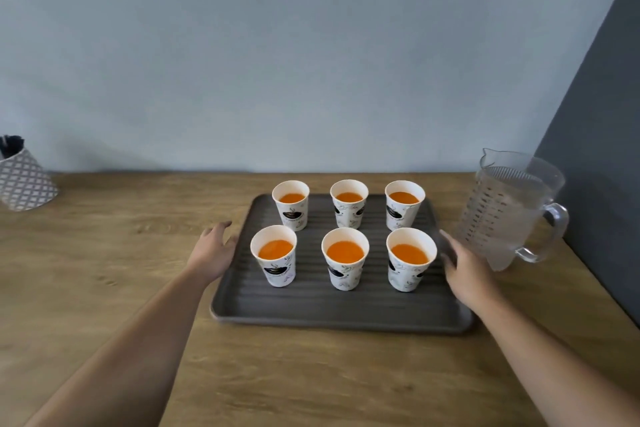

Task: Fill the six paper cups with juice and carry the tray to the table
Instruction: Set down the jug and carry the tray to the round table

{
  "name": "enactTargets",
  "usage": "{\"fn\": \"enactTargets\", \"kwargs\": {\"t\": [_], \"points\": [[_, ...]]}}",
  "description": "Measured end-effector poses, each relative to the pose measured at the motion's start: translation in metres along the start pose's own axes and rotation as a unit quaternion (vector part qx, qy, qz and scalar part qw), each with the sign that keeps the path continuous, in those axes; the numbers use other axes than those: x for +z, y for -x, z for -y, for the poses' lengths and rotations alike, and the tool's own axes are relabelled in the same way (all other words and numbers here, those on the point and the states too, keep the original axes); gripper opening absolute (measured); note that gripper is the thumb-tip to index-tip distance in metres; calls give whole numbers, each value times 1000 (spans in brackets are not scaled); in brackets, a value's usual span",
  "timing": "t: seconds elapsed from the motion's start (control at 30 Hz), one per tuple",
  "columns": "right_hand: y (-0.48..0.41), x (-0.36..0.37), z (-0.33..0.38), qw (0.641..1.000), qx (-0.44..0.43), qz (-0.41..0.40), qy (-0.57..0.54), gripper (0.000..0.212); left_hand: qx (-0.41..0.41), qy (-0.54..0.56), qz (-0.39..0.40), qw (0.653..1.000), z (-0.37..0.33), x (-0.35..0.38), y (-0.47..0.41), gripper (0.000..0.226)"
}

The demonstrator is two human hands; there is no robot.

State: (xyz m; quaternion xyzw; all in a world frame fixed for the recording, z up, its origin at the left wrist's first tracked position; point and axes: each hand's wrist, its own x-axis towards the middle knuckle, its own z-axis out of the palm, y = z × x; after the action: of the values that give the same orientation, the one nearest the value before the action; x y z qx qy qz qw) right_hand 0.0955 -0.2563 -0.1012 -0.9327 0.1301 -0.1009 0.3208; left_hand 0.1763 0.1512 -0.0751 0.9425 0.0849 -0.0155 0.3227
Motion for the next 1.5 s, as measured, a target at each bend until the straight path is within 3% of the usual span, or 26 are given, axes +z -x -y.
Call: {"fn": "enactTargets", "kwargs": {"t": [0.13, 0.27, 0.43, 0.57, 0.67, 0.87, 1.1, 1.5], "points": [[-6, 18, -7, 999, 34, -7, 26, 55, -34, -10, 40, 999, 21, 16, -3, 57], [-15, 30, -12, 995, 83, -18, 48, 55, -16, -42, 22, 999, 25, 32, -6, 57], [-24, 36, -12, 984, 122, -14, 129, 24, 4, -108, -23, 994, 28, 44, -9, 55], [-26, 36, -9, 974, 151, -15, 166, 26, -5, -141, -31, 990, 32, 47, -15, 52], [-26, 34, -8, 977, 149, -4, 155, 28, 1, -166, -25, 986, 34, 45, -20, 50], [-15, 24, -6, 991, 123, 21, 44, 56, 29, -148, -8, 988, 37, 38, -29, 48], [3, 26, -4, 993, 118, -4, -31, 56, 59, -92, 2, 994, 43, 32, -30, 48], [56, 19, 16, 991, 122, -46, -17, 53, 74, -60, 6, 995, 62, 9, -3, 46]]}}
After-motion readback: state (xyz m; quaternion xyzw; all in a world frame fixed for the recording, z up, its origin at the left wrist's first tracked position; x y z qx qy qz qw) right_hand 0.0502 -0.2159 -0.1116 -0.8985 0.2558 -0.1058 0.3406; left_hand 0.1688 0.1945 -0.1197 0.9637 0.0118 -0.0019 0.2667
